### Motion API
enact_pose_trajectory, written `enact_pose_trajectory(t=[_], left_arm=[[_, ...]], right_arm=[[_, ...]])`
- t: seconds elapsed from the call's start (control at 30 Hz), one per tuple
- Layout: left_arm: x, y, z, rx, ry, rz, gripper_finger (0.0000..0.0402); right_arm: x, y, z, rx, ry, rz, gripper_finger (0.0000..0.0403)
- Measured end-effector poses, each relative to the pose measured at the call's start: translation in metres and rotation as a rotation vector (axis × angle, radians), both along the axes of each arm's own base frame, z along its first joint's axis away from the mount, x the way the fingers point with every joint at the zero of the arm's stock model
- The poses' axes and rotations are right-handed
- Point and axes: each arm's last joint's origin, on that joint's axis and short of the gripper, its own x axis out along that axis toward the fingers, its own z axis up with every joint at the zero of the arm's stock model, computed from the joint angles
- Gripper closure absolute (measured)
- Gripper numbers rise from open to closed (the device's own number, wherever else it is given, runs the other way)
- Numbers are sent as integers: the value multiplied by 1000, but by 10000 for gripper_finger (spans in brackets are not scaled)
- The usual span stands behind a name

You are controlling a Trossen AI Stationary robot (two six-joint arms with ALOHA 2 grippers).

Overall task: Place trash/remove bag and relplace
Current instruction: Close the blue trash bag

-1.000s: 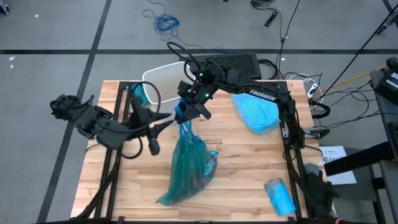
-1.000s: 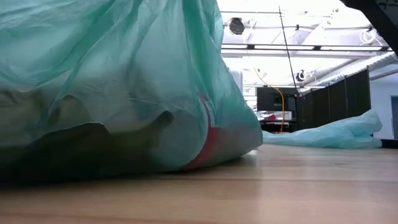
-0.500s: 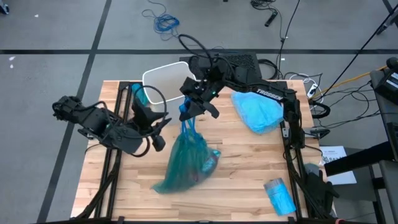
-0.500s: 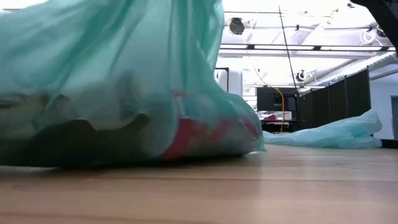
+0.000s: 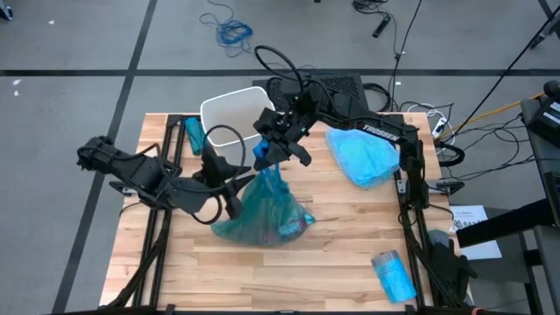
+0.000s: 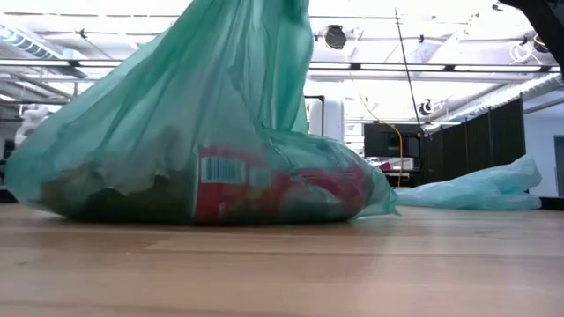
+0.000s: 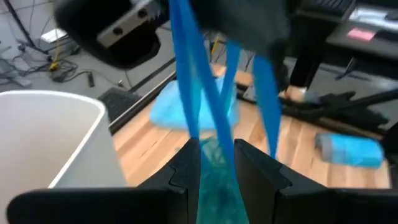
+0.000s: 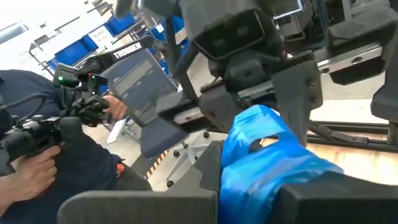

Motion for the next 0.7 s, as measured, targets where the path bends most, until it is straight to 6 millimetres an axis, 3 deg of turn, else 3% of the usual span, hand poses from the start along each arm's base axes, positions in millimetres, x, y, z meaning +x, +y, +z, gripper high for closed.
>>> enact_pose_trajectory(t=[0.43, 0.57, 0.7], left_arm=[[4, 12, 5, -43, -53, 37, 305], [6, 16, 6, 22, -25, 22, 279], [9, 21, 6, -25, -18, -13, 227]], right_arm=[[0, -3, 0, -4, -5, -6, 403], [0, -4, 0, -4, -4, -6, 403], [-1, -7, 0, -3, -5, -11, 403]])
